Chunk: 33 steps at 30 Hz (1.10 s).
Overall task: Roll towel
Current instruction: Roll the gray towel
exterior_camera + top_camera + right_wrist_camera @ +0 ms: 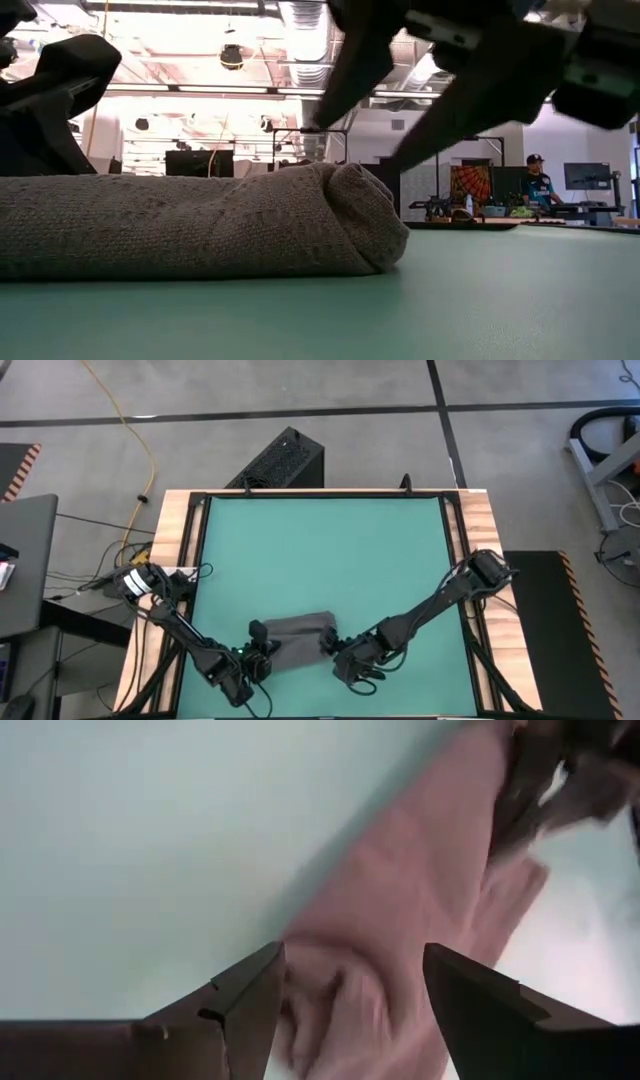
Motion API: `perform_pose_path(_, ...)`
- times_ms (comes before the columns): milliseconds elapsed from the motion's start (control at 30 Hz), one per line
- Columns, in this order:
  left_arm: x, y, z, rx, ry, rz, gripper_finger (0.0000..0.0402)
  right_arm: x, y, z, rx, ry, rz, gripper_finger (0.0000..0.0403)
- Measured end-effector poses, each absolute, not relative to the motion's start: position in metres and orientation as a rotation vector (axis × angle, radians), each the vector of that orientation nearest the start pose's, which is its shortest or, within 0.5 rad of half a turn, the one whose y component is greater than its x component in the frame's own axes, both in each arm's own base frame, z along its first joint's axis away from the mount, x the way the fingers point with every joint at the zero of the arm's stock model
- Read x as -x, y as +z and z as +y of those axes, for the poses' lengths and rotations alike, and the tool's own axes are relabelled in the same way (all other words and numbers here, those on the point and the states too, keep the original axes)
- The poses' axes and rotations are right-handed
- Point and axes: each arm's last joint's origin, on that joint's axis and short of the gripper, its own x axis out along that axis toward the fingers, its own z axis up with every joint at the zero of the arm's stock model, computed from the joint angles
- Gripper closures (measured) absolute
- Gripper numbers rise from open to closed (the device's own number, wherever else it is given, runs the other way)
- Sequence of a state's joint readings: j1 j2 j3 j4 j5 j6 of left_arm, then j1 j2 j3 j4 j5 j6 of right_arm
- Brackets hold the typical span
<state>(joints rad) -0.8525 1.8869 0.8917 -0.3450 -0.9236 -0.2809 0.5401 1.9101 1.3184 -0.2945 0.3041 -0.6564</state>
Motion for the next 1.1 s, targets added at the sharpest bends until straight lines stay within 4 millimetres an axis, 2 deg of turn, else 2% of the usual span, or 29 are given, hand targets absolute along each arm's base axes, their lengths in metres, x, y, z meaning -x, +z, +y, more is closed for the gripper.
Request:
perform_pose_path(67,-0.218,0.098,-0.215,-0.774,0.17,0.815,0.0402,-0.355,0.186,0.2,0.974,0.502,0.734,0.0138)
perform_pose_path(233,-0.218,0.098,-0.214,-0.771,0.168,0.819,0.0402,-0.359,0.152,0.202,1.029,0.528,0.82,0.0138)
perform_pose_path(367,-0.218,0.098,-0.214,-0.774,0.162,0.823,0.0402,-0.362,0.138,0.202,1.06,0.458,0.859,0.0138)
perform_pose_path(500,-0.218,0.097,-0.215,-0.779,0.149,0.83,0.0402,-0.359,0.134,0.201,1.023,0.378,0.911,0.0148)
perform_pose_path(633,-0.218,0.097,-0.215,-0.781,0.132,0.843,0.0402,-0.357,0.141,0.195,0.962,0.286,0.944,0.0173)
perform_pose_path(767,-0.218,0.097,-0.215,-0.806,0.118,0.849,0.0401,-0.358,0.145,0.187,0.925,0.202,0.957,0.0216)
perform_pose_path(1000,-0.219,0.096,-0.214,-0.806,0.118,0.856,0.0402,-0.357,0.145,0.184,0.878,0.131,0.976,0.0365)
perform_pose_path(1100,-0.22,0.096,-0.213,-0.802,0.12,0.858,0.0402,-0.354,0.145,0.188,0.884,0.144,0.976,0.0374)
